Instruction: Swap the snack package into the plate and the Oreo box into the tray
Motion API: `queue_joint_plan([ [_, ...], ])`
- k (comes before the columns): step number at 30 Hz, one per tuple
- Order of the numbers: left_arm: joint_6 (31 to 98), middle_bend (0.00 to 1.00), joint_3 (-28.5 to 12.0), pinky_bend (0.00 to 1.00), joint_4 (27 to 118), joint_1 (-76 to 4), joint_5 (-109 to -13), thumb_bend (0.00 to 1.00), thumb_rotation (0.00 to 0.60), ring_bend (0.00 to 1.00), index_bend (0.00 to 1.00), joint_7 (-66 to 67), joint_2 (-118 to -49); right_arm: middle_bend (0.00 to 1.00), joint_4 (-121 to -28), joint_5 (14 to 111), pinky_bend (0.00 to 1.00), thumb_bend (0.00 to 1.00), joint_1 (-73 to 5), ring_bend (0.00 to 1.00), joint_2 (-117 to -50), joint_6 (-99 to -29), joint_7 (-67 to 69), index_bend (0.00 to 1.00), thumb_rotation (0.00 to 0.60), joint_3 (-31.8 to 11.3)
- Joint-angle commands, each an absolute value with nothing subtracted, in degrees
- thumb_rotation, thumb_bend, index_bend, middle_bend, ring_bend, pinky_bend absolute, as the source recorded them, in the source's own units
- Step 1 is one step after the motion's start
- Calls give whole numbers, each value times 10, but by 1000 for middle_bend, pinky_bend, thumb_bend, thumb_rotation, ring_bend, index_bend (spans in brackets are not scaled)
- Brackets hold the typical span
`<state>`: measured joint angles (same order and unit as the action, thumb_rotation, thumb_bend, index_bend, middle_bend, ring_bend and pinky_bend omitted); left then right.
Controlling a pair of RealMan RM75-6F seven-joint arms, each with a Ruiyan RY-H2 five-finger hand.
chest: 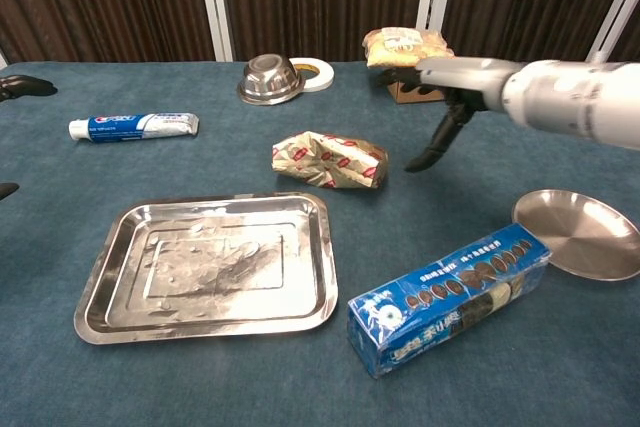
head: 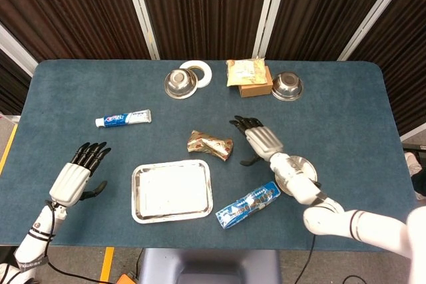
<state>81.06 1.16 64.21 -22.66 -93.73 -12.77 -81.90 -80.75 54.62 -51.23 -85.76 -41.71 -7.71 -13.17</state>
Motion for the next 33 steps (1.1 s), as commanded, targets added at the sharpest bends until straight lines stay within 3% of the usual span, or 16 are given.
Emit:
queue_joint_plan([
  [1,807,0,10,32,636,-226,-934,352,600,0,0,-132,-819,0,-710,444,0,239,-586,0,-951,-386,-144,0,600,-154],
  [5,803,0,9,32,626,-224,-930,353,600,0,0,-138,-819,0,-630,387,0,239,-623,0,-1013,-377,-171,53,600,-163],
  [12,805,0,6,32,620,-216,-922,352,600,0,0,-144,-814,81,-561,365,93,270,-647,3,-1070,-361,-171,305,600,-171],
  [17,802,0,5,32,618,-214,-919,352,600,0,0,-146,-813,294,-531,362,295,303,-650,167,-1095,-362,-166,477,600,-176],
  [26,802,0,3,32,622,-211,-918,354,600,0,0,-143,-810,636,-508,389,692,389,-647,569,-1112,-400,-168,898,600,-184],
  [33,803,0,2,32,633,-211,-921,355,600,0,0,-133,-808,674,-561,445,737,403,-619,609,-1069,-460,-163,936,600,-187],
])
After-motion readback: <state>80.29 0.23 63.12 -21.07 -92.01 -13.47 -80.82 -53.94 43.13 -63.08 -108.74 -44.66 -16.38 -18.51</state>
